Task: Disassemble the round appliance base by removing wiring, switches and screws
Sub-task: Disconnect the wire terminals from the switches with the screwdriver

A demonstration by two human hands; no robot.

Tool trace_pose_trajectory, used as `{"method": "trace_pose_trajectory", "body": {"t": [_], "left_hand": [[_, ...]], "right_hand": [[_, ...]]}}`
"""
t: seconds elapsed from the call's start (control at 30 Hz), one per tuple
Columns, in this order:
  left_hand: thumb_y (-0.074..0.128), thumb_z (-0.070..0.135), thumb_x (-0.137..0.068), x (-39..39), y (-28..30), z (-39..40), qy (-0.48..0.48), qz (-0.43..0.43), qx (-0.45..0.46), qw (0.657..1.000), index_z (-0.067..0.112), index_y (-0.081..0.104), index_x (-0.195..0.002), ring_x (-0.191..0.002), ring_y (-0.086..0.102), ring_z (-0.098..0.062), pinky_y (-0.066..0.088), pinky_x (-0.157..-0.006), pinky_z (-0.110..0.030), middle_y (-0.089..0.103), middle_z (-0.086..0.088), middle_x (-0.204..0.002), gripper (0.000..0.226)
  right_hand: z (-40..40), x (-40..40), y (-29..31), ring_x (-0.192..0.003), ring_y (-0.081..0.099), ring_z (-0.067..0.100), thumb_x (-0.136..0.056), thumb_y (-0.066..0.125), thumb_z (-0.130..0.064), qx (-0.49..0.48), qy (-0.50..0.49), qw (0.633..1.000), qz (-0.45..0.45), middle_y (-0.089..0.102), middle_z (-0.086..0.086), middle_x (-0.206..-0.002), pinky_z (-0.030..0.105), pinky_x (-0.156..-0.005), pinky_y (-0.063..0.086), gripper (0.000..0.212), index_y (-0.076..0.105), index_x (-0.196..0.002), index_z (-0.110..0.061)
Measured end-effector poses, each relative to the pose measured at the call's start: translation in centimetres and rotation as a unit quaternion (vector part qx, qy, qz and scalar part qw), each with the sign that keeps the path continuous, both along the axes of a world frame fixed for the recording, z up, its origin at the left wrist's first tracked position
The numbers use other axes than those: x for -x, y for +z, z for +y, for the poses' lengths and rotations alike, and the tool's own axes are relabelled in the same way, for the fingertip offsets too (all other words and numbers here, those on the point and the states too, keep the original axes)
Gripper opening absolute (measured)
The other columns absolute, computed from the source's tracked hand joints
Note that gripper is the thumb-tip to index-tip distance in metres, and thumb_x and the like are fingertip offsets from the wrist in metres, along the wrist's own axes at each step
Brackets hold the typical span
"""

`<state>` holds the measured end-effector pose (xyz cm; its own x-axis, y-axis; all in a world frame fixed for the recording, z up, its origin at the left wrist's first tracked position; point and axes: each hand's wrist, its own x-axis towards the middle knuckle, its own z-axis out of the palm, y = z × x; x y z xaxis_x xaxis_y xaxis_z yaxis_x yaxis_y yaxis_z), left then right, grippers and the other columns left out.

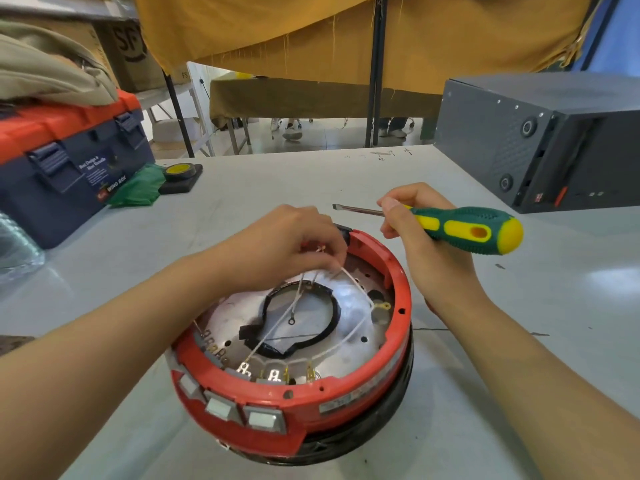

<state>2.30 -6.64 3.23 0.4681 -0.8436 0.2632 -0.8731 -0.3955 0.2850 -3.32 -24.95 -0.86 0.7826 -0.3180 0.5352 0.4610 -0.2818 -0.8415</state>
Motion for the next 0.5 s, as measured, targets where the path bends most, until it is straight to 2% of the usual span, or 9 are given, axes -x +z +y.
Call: {"method": "trace_pose_trajectory", "body": {"t": [0.07, 0.17, 0.27, 0.33, 0.43, 0.5], "left_hand": [[0.068, 0.020, -0.085, -0.2, 0.4, 0.3, 0.021, -0.049, 0.024, 0.998, 0.015, 0.073, -0.086, -0.078, 0.051, -0.010, 0.037, -0.071, -0.015, 0.065, 0.007, -0.080, 0.006], [0.066, 0.024, -0.086, -0.4, 0.8, 1.0, 0.049, -0.138, 0.042, 0.988, 0.019, 0.074, -0.090, -0.081, 0.050, -0.015, 0.033, -0.072, -0.028, 0.067, 0.005, -0.085, 0.010], [0.065, 0.025, -0.086, -0.9, 0.9, 2.1, 0.102, -0.220, 0.075, 0.967, 0.020, 0.074, -0.087, -0.083, 0.049, -0.020, 0.020, -0.071, -0.028, 0.069, 0.006, -0.084, 0.010], [0.065, 0.025, -0.086, -1.1, 0.9, 2.9, 0.146, -0.254, 0.102, 0.951, 0.019, 0.074, -0.085, -0.083, 0.049, -0.021, 0.019, -0.073, -0.028, 0.070, 0.007, -0.081, 0.011], [0.067, 0.024, -0.085, -1.6, 0.9, 4.0, 0.207, -0.267, 0.113, 0.935, 0.018, 0.075, -0.084, -0.082, 0.053, -0.023, 0.023, -0.079, -0.033, 0.070, 0.006, -0.078, 0.010], [0.068, 0.019, -0.085, -1.8, 1.1, 4.6, 0.221, -0.232, 0.107, 0.941, 0.015, 0.074, -0.084, -0.077, 0.058, -0.023, 0.036, -0.084, -0.038, 0.069, 0.002, -0.076, 0.007]], "right_hand": [[-0.2, -0.1, 0.0, -0.065, 0.060, -0.001, -0.084, 0.055, -0.033, -0.006, -0.007, 1.000, -0.005, 0.062, -0.017, -0.064, 0.005, -0.059, 0.043, 0.008, 0.059, -0.080, -0.027], [-0.3, -0.2, 0.0, -0.065, 0.060, -0.002, -0.084, 0.056, -0.031, -0.013, -0.008, 1.000, -0.009, 0.062, -0.018, -0.064, 0.005, -0.059, 0.043, 0.008, 0.060, -0.080, -0.026], [-0.3, -0.2, -0.2, -0.065, 0.061, 0.000, -0.086, 0.056, -0.030, -0.002, -0.011, 1.000, -0.007, 0.063, -0.016, -0.066, 0.006, -0.058, 0.044, 0.008, 0.060, -0.080, -0.028], [-0.3, -0.3, -0.4, -0.066, 0.063, 0.006, -0.090, 0.058, -0.027, 0.006, -0.012, 1.000, -0.008, 0.065, -0.012, -0.071, 0.008, -0.058, 0.047, 0.011, 0.060, -0.079, -0.031], [-0.2, -0.4, -0.6, -0.071, 0.065, 0.011, -0.091, 0.062, -0.026, 0.014, 0.004, 1.000, 0.000, 0.067, -0.004, -0.080, 0.012, -0.062, 0.050, 0.012, 0.063, -0.082, -0.033], [-0.1, -0.3, -0.6, -0.077, 0.067, 0.009, -0.092, 0.062, -0.030, 0.000, 0.064, 0.998, 0.015, 0.069, -0.001, -0.084, 0.015, -0.067, 0.053, 0.006, 0.064, -0.087, -0.032]]}}
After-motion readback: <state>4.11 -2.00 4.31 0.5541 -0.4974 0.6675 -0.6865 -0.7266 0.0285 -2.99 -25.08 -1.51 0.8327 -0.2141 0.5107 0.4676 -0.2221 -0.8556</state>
